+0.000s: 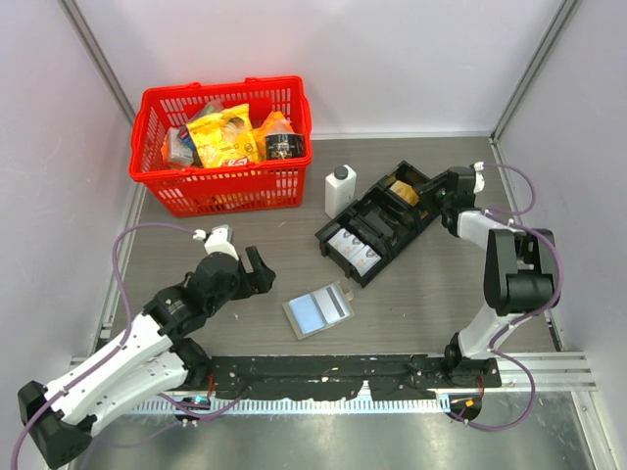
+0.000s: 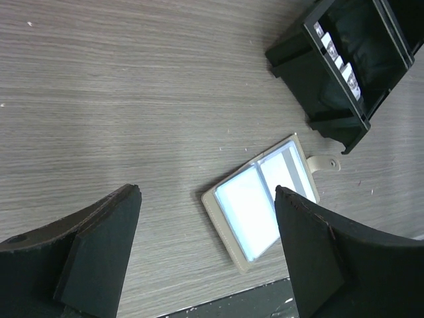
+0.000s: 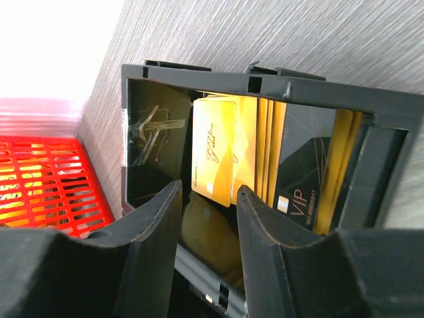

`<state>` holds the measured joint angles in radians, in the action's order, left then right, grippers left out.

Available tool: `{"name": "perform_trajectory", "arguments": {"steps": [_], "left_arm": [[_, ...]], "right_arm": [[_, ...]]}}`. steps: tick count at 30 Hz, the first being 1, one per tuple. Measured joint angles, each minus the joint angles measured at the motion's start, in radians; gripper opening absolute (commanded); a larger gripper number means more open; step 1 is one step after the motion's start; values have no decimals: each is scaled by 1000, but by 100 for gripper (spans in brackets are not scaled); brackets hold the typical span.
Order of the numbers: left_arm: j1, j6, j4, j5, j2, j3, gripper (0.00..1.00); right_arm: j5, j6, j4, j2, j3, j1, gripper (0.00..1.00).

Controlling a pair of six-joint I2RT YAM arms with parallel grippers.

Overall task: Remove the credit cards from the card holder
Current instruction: Place the credit card in the storage box.

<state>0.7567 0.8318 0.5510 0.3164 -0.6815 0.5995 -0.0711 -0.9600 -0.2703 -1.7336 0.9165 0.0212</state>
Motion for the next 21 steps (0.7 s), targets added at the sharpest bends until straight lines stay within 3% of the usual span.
{"name": "perform_trajectory", "arguments": {"steps": [12,21], "left_arm": [[26,72,-69,-150,-179,1,76],[205,159,-112,-129,-276,27,69]], "right_arm": [[70,213,340,416,30,-33,46],[83,347,528,714,-58,-407,46]]}}
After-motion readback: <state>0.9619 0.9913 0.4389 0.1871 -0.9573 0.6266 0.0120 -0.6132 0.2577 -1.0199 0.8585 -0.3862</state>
